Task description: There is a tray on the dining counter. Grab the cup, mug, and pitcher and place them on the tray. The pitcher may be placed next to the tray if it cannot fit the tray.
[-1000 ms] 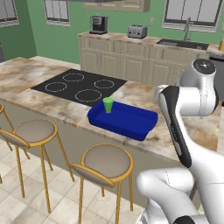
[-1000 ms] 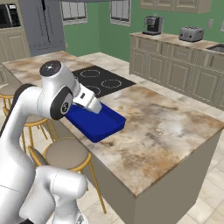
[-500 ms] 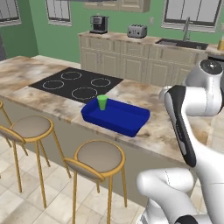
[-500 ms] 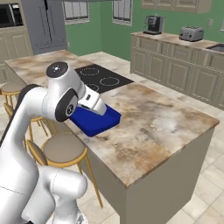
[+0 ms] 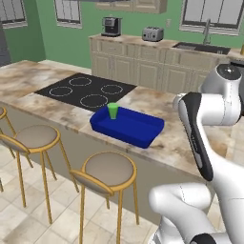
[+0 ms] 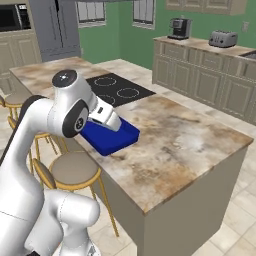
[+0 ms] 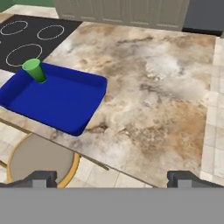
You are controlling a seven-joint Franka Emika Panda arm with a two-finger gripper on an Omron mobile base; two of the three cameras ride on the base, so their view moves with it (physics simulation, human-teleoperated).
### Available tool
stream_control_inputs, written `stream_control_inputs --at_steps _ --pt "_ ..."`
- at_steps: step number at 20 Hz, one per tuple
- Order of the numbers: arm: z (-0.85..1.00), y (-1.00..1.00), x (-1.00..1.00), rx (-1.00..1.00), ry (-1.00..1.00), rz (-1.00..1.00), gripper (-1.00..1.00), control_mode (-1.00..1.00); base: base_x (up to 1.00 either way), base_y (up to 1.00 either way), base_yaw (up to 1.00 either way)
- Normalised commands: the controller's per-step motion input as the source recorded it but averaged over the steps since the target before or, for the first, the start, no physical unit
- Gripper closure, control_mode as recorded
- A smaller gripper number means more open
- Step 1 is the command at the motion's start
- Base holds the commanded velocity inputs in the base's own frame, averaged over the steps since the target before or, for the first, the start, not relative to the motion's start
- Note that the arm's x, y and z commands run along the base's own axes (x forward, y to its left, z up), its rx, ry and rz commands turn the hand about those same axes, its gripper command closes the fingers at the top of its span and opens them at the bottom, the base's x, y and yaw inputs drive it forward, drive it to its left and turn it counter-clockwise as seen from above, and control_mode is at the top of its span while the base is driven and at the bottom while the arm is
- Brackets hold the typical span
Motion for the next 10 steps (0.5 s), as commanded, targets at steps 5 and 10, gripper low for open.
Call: stream_control_inputs --at_steps 5,10 --pt "0.00 0.00 0.00 0.00 0.00 0.00 -1.00 1.00 -0.91 -0.20 -0.06" --pt "0.00 0.00 0.00 0.00 0.00 0.00 -1.00 1.00 -0.74 0.14 0.04"
